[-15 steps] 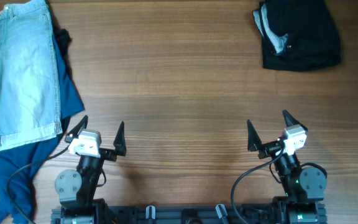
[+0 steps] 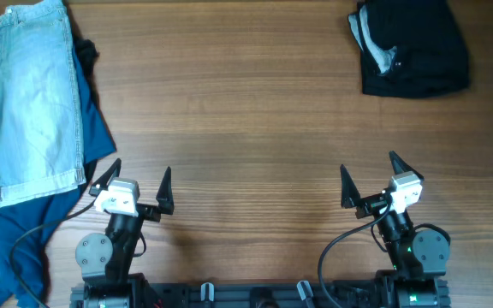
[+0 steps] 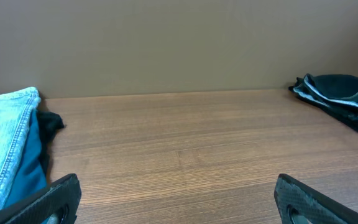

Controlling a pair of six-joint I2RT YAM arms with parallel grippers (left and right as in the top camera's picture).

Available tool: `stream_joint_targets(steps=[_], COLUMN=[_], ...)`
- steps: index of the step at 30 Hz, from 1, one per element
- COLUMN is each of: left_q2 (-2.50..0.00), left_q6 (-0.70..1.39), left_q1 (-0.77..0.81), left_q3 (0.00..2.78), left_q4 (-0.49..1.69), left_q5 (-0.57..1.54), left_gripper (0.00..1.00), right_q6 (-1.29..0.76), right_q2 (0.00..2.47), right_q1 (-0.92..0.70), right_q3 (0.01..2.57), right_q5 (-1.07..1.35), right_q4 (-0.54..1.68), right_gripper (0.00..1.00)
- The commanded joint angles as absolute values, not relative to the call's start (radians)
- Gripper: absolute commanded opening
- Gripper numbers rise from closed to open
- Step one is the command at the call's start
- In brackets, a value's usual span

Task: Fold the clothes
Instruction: 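Raise both grippers and move the left gripper toward the denim shorts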

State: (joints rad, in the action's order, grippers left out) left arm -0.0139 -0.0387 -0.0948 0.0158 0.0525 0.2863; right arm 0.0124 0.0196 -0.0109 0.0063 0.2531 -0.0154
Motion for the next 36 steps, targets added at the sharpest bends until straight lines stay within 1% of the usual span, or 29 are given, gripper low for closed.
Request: stream_joint_targets(steps=[1,27,32,36], left_q2=[-0.007,-0.007,-0.007,-0.007], left_q6=[-0.028,-0.028,-0.028,-0.029], left_q1=[-0.102,-0.102,-0.102,-0.102], left_q3=[0.007,0.007,0.007,0.007], left_q4=[0.051,0.049,0.017,-0.051], left_q5=[0.295,0.295,0.315,0.34], left_gripper=[1.0,1.0,1.0,1.0], right_q6=[-0.002,0.026,0.023,0.024], right_q2=[0.019,0.019,0.019,0.028], right_q1=[-0.014,-0.014,-0.014,-0.014], right_q3=[0.005,0.005,0.005,0.01], right_q5=[0.243,0.205,0.221,0.248], right_q4=[-0.021,-0.044,-0.11,-0.209], right_gripper=[1.0,1.0,1.0,1.0])
